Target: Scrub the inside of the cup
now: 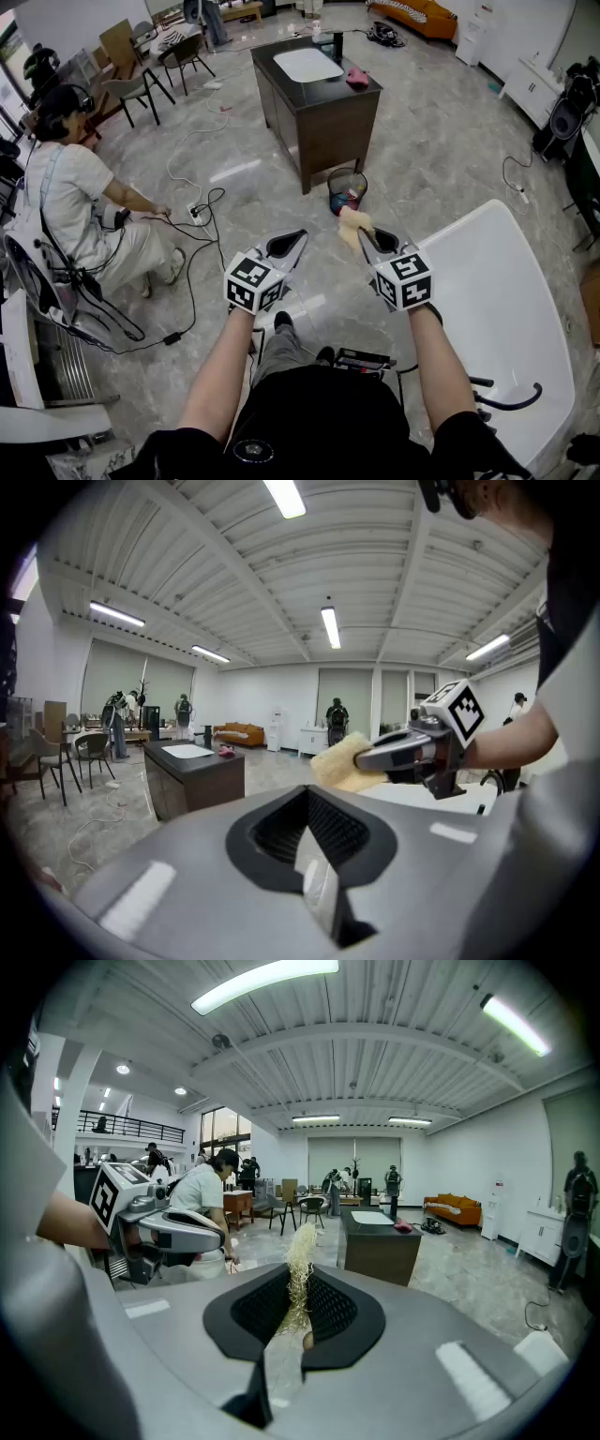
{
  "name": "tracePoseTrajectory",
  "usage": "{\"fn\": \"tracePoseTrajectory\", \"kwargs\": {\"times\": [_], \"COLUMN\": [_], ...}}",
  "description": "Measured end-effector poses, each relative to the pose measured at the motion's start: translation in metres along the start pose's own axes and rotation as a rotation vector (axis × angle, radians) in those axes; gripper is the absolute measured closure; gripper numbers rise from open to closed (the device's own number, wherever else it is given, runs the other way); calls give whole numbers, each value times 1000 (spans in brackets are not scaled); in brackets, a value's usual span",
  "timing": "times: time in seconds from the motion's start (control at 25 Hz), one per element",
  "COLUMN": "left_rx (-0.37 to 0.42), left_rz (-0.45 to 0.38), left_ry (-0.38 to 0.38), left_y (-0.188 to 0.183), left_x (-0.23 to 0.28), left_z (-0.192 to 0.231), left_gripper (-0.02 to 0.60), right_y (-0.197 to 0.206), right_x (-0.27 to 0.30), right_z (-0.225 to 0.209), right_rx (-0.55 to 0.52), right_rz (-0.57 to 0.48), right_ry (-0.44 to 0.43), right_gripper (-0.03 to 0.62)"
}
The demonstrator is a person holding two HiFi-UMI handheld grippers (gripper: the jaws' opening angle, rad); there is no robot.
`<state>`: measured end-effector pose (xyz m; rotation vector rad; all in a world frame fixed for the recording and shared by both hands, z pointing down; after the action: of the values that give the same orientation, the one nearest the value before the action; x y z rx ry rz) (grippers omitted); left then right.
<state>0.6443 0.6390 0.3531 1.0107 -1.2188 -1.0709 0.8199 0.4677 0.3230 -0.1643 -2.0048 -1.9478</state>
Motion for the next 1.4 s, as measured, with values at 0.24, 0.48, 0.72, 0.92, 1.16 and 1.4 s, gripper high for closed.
{"fn": "tracePoseTrajectory", "kwargs": {"times": [0.24, 0.48, 0.72, 0.92, 1.16, 1.4], "left_rx": [3, -1, -3, -3, -5, -4], "left_rz": [5, 5, 13, 17, 13, 22], "left_ry": [5, 3, 6, 7, 5, 15], "left_y": [0, 0, 2, 4, 8, 11], "left_x": [4, 2, 4, 3, 3, 9], "left_z": [0, 1, 2, 1, 0, -6], "left_gripper": [581, 581, 581, 581, 581, 581], "right_y": [-1, -2, -1, 0, 3, 7], "right_x": [0, 0, 2, 1, 3, 3], "right_z": [-5, -4, -5, -5, -3, -4], "right_rx": [-1, 3, 10, 14, 17, 18], "right_rz": [3, -2, 0, -2, -2, 6], "right_ry": [4, 0, -8, -8, -13, -19], "right_gripper": [553, 552, 551, 551, 551, 551]}}
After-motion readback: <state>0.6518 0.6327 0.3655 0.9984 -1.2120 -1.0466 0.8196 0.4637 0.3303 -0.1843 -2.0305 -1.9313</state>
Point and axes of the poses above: the fingertips, and each gripper's own axes: x forward along the fingers, z to its left, y out of its underside, the point moved 10 cm from there along -x, backward along the fingers, and after that the axes turned 3 degrees about -z, right-handed, at the moved point
